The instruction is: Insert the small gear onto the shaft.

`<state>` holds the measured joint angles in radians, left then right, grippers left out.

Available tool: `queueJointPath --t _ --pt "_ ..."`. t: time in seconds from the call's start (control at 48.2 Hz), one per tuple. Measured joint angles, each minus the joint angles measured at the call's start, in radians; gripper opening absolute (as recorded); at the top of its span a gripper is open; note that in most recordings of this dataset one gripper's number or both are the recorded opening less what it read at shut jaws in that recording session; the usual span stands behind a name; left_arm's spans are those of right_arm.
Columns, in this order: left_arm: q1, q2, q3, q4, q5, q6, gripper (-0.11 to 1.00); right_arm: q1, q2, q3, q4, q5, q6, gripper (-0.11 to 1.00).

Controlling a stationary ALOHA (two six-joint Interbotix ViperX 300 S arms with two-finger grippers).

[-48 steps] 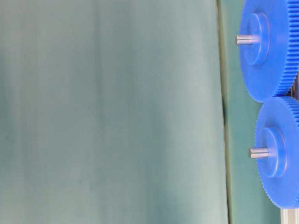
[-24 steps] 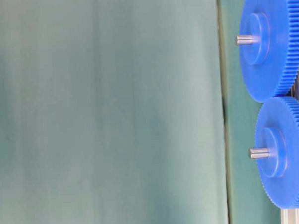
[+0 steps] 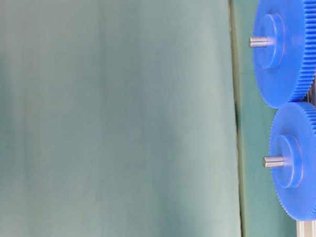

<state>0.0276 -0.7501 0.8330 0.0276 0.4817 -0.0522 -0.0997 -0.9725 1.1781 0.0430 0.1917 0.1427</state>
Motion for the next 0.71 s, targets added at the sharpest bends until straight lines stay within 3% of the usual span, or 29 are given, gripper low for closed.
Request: queueJointPath --t 0.706 --pt "-0.026 -0.104 0.069 0.0 -0.04 0.005 0.86 -0.031 -0.077 0.028 -0.003 -0.002 0.0 0.1"
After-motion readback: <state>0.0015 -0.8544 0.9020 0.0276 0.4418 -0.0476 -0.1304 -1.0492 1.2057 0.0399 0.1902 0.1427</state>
